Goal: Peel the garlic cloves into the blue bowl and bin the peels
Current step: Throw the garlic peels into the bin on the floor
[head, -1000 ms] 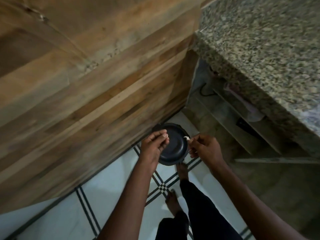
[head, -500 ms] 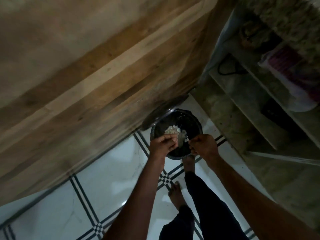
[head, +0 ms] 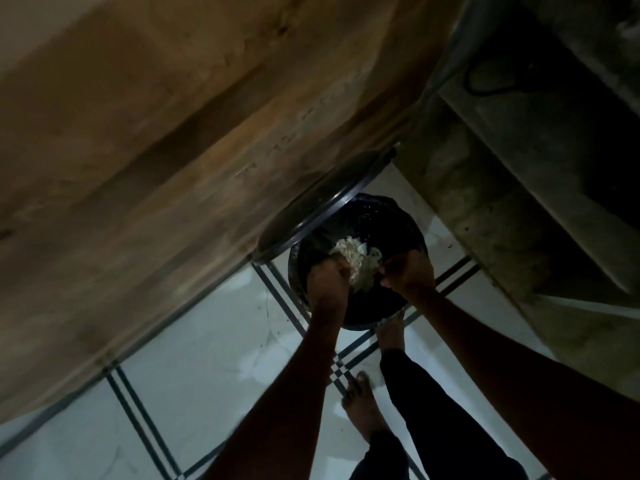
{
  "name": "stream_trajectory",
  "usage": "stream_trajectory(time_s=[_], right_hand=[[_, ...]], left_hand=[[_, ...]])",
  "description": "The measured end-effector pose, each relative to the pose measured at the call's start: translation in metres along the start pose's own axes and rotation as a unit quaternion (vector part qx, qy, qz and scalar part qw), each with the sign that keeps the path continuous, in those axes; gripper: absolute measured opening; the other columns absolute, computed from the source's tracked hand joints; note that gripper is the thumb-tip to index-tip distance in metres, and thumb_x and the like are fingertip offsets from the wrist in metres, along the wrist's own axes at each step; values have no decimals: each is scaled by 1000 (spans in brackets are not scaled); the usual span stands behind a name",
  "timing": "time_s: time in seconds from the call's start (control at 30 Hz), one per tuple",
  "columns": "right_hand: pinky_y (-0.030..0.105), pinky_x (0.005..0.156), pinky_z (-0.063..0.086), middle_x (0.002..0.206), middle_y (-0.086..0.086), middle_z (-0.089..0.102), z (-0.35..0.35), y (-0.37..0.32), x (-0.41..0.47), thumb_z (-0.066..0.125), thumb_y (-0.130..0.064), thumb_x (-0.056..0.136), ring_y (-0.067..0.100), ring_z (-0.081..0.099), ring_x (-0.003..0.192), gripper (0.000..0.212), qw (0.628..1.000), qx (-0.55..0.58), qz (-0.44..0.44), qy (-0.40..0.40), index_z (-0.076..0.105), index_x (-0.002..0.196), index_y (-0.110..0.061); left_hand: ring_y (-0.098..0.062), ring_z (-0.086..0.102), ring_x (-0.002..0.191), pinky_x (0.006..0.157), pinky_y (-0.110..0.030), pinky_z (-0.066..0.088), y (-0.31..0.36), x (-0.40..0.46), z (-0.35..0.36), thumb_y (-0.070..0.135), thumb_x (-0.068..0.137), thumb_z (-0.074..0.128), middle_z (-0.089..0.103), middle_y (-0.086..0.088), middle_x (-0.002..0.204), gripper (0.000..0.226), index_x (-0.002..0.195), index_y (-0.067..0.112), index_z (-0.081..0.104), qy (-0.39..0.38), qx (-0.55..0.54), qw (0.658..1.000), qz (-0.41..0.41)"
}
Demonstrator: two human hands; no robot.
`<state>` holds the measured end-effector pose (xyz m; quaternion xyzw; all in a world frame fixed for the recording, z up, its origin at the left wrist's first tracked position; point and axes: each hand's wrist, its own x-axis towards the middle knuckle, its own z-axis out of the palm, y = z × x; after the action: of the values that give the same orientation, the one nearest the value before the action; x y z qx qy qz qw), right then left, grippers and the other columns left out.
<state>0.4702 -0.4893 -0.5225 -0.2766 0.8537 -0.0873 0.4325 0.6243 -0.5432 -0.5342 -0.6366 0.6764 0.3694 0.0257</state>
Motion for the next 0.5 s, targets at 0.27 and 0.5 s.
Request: stream_trajectory(time_s=[0.27, 0.5], right_hand=[[42, 84, 59, 94, 18, 75, -56, -31, -58, 67, -15, 93, 35, 72, 92, 16, 986, 166, 14, 20, 77, 93, -3], [46, 81, 61, 82, -10, 76, -215, -63, -228, 64, -31, 92, 11, 73, 82, 15, 940, 299, -120, 113, 76, 83, -34]], left_hand=[[-18, 72, 101, 92, -30, 56, 67, -55, -58, 10, 95, 68, 78, -2, 108, 19, 108, 15, 80, 21, -166, 986, 21], [-17, 74, 95, 88, -42, 60, 195, -173, -198, 21, 100, 64, 79, 5, 98, 17, 102, 27, 80, 10, -363, 928, 85]])
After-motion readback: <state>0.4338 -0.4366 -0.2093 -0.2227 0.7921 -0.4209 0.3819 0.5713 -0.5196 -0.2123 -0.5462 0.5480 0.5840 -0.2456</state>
